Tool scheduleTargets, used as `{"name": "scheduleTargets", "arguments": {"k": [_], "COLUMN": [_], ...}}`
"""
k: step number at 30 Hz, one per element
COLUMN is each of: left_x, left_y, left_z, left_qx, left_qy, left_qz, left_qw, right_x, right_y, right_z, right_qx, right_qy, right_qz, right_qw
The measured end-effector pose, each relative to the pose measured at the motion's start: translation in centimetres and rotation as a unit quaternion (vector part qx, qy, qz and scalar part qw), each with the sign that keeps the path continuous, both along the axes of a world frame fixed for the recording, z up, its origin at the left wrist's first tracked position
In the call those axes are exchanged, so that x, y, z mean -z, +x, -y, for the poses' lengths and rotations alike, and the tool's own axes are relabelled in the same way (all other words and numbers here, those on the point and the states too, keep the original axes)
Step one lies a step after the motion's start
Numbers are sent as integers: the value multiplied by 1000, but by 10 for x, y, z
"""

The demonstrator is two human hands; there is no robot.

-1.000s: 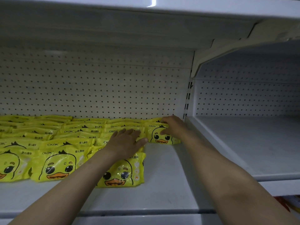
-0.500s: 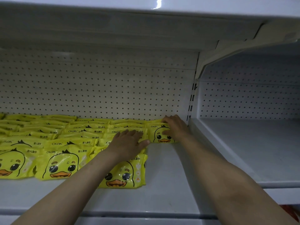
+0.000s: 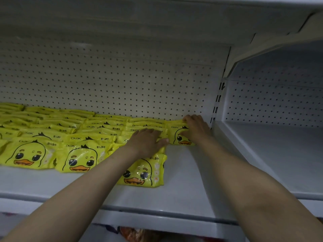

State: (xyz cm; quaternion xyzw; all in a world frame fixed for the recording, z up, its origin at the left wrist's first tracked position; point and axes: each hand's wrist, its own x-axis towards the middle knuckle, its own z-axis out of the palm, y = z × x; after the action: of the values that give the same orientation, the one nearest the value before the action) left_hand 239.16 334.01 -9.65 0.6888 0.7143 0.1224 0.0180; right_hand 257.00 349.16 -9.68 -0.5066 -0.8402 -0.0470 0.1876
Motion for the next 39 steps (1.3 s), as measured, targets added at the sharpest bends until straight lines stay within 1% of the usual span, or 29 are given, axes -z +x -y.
{"name": "scheduleTargets", "arguments": {"k": [4, 8, 10, 14, 21, 27, 31, 34, 39], "left_x": [-18, -42, -52, -63, -53, -38, -26, -17, -5], "left_y": [-15, -57, -86, -150, -248, -308, -346, -374, -430], "left_z": [9, 33, 53, 113, 266, 401, 480, 524, 577], "left_qx": [-22, -72, -101, -165, -246, -295, -328, -363, -404], "left_qy": [32, 118, 157, 201, 246, 260, 240, 233, 230], "left_qz": [92, 122, 109, 89, 55, 32, -13, -24, -39], "left_qw": [995, 983, 976, 961, 936, 919, 913, 902, 884], "right_x": [-24, -59, -75, -94, -97, -74, -57, -47, -39], "right_y": [-23, -59, -84, -142, -242, -328, -387, -430, -505], "right_z": [21, 52, 74, 131, 266, 381, 444, 481, 528], "right_qx": [-3, -42, -71, -141, -259, -340, -395, -425, -468], "right_qy": [-18, -62, -72, -41, -8, -3, 8, 9, 8], "right_qz": [7, 17, 7, -15, -47, -76, -89, -92, -68], "right_qw": [1000, 997, 995, 989, 965, 937, 914, 900, 881]}}
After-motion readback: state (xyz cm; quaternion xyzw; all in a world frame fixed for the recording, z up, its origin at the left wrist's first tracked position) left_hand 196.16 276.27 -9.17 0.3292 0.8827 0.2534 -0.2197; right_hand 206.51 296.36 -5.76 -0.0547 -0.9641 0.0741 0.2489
